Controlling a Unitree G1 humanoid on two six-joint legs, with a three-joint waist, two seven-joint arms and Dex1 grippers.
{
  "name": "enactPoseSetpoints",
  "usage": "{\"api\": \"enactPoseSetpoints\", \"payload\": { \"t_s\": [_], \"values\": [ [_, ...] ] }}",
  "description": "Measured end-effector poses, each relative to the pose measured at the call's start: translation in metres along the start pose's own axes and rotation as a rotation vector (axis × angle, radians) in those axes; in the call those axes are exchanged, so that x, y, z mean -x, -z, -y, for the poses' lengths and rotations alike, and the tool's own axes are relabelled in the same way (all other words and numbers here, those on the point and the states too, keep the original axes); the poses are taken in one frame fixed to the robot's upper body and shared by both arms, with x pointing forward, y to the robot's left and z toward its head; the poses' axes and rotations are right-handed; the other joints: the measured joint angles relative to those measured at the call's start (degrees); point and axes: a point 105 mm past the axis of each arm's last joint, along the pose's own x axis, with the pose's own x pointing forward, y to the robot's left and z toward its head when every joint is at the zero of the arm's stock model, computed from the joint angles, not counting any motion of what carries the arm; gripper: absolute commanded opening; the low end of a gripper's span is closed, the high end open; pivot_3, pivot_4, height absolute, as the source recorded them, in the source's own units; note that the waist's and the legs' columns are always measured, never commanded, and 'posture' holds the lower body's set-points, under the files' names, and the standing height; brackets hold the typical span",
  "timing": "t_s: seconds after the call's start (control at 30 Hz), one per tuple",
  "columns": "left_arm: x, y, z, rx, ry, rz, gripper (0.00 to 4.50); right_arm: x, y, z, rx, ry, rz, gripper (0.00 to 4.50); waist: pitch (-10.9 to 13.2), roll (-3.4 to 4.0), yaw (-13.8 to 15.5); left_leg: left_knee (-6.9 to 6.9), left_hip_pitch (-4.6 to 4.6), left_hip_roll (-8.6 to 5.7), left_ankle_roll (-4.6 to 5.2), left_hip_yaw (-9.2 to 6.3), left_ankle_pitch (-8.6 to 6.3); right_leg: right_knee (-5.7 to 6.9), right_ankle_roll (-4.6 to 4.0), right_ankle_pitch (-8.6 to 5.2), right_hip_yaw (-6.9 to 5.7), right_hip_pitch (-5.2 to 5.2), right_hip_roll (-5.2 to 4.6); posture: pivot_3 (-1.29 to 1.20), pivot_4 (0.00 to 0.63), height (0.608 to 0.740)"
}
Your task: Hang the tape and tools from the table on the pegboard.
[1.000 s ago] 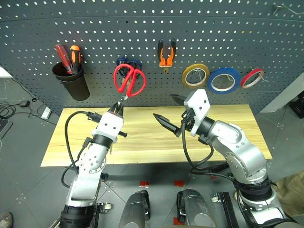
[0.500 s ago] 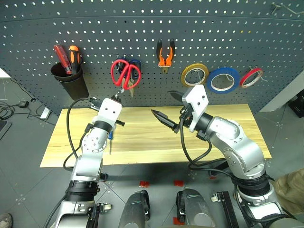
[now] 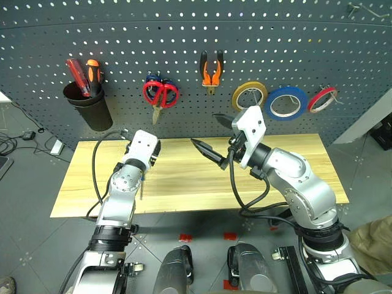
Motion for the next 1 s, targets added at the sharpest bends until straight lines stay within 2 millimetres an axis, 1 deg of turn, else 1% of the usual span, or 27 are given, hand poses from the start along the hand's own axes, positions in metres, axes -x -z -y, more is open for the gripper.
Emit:
{"api": "enactPoseSetpoints", "payload": {
  "t_s": [0.07,0.13,0.2,0.27,0.33,0.4,0.43,0.5,0.63,0.87,0.97,1.0],
  "values": [
    [0.010,0.038,0.006,0.110,0.007,-0.157,3.55,0.001,0.005,-0.001,0.000,0.001,-0.027,4.50,0.02,-0.04,-0.24,-0.01,0.00,0.02,0.00,0.00,0.00,0.00,0.00,0.00,0.00,-0.01,0.01,-0.30,0.224,0.740],
    [0.021,0.067,0.005,0.233,-0.017,-0.285,3.55,0.002,0.015,-0.002,-0.006,-0.002,-0.084,4.50,0.10,-0.16,-0.23,-0.01,0.00,0.07,-0.01,-0.03,0.00,0.02,0.00,-0.01,-0.02,-0.03,0.04,-0.29,0.232,0.740],
    [0.029,0.081,-0.010,0.305,-0.076,-0.350,3.55,0.004,0.027,-0.005,-0.015,0.001,-0.147,4.50,0.17,-0.29,-0.10,0.00,0.00,0.12,-0.03,-0.07,0.01,0.04,-0.01,0.00,-0.04,-0.03,0.08,-0.28,0.237,0.740],
    [0.034,0.081,-0.026,0.323,-0.109,-0.359,3.55,0.004,0.033,-0.007,-0.020,0.000,-0.190,4.50,0.19,-0.31,0.06,0.03,0.00,0.11,-0.03,-0.06,0.01,0.04,-0.01,0.00,-0.02,-0.02,0.08,-0.27,0.249,0.740],
    [0.035,0.077,-0.033,0.346,-0.107,-0.348,3.90,0.003,0.035,-0.011,-0.030,-0.013,-0.207,4.50,0.19,-0.32,0.28,0.04,0.01,0.08,-0.02,-0.05,0.01,0.01,0.00,0.00,0.00,0.00,0.04,-0.26,0.267,0.740],
    [0.032,0.071,-0.037,0.360,-0.086,-0.333,4.40,0.001,0.034,-0.015,-0.040,-0.028,-0.214,4.50,0.49,-0.53,0.62,0.05,0.01,0.08,-0.02,-0.06,0.01,0.00,-0.01,0.00,0.01,-0.02,0.04,-0.26,0.281,0.740],
    [0.027,0.069,-0.038,0.372,-0.075,-0.336,4.48,-0.001,0.034,-0.016,-0.042,-0.036,-0.220,4.50,0.61,-0.57,0.97,0.05,0.02,0.08,-0.02,-0.07,0.01,0.01,-0.01,0.00,0.00,-0.03,0.04,-0.25,0.289,0.740],
    [0.019,0.063,-0.040,0.388,-0.056,-0.336,4.48,-0.004,0.031,-0.020,-0.044,-0.054,-0.220,4.50,0.94,-0.67,1.43,0.05,0.01,0.09,-0.02,-0.06,0.00,-0.01,-0.02,0.00,0.02,-0.04,0.05,-0.25,0.296,0.740],
    [0.005,0.061,-0.039,0.403,-0.009,-0.362,4.48,-0.007,0.026,-0.023,-0.053,-0.077,-0.217,4.50,1.67,-0.73,1.64,-0.01,0.00,0.08,-0.03,-0.04,-0.03,-0.04,-0.02,0.00,0.03,-0.05,0.03,-0.25,0.313,0.740],
    [-0.008,0.070,-0.031,0.474,0.035,-0.439,4.48,-0.009,0.024,-0.026,-0.047,-0.109,-0.233,4.50,2.62,-0.90,1.62,-0.13,-0.02,0.08,-0.10,0.02,-0.08,-0.16,0.00,-0.04,0.03,-0.09,0.02,-0.26,0.319,0.740],
    [-0.015,0.070,-0.029,0.477,0.062,-0.454,4.48,-0.011,0.023,-0.028,-0.040,-0.125,-0.236,4.50,2.90,-0.92,1.62,-0.15,-0.02,0.09,-0.10,0.02,-0.08,-0.17,0.00,-0.04,0.02,-0.09,0.01,-0.27,0.317,0.740],
    [-0.017,0.068,-0.028,0.476,0.070,-0.449,4.30,-0.011,0.023,-0.029,-0.039,-0.128,-0.238,4.50,3.02,-0.94,1.62,-0.14,-0.02,0.08,-0.10,0.02,-0.08,-0.17,0.00,-0.04,0.01,-0.09,0.00,-0.27,0.317,0.740]
  ]
}}
